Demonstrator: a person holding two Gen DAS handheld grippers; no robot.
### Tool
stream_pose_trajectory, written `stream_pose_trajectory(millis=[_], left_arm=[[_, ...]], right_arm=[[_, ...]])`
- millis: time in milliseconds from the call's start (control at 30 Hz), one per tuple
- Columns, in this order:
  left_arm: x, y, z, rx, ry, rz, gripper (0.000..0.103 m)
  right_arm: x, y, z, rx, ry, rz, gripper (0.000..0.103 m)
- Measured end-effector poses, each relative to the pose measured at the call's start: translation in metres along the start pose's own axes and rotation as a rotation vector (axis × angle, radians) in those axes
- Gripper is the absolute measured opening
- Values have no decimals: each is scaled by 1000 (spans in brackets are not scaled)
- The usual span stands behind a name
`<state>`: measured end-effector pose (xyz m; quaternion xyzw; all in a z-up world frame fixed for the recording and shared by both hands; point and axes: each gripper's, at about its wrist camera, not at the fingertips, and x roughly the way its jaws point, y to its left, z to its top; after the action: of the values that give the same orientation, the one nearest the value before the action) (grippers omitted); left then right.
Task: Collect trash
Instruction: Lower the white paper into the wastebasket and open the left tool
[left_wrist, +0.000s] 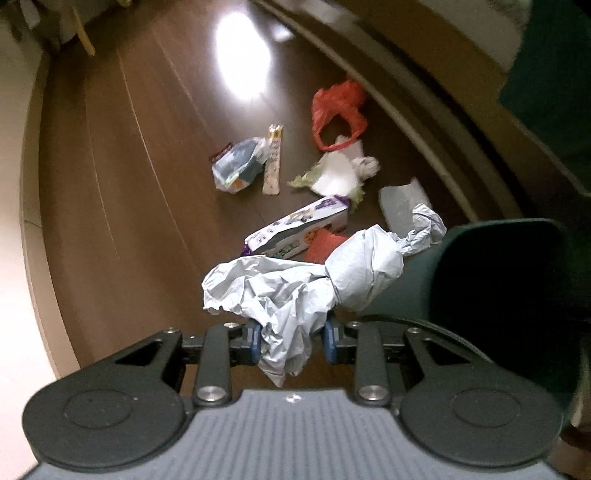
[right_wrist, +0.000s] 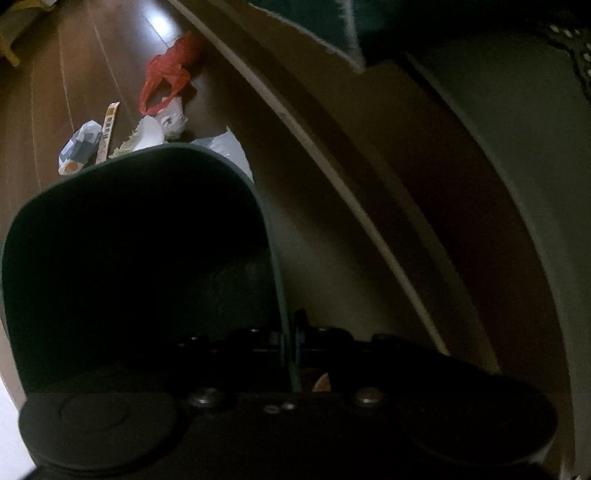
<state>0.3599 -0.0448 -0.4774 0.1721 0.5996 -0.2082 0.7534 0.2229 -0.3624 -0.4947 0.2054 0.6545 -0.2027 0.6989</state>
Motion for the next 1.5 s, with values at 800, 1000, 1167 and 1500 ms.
stream_pose_trajectory(millis=[800,1000,1167,1500], left_arm=[[2,-114,-18,268,237,-176,30],[18,-122,-15,251,275,-182,32],[17,-124,-12,222,286,-224,60],[-1,-114,7,168,274,-216,72]], right_arm=[[5,30,-8,125,144,6,4],[9,29,-6,114,161,25,4],[10,27,-4,104,172,38,4],[7,21,-2,83,179,52,4]])
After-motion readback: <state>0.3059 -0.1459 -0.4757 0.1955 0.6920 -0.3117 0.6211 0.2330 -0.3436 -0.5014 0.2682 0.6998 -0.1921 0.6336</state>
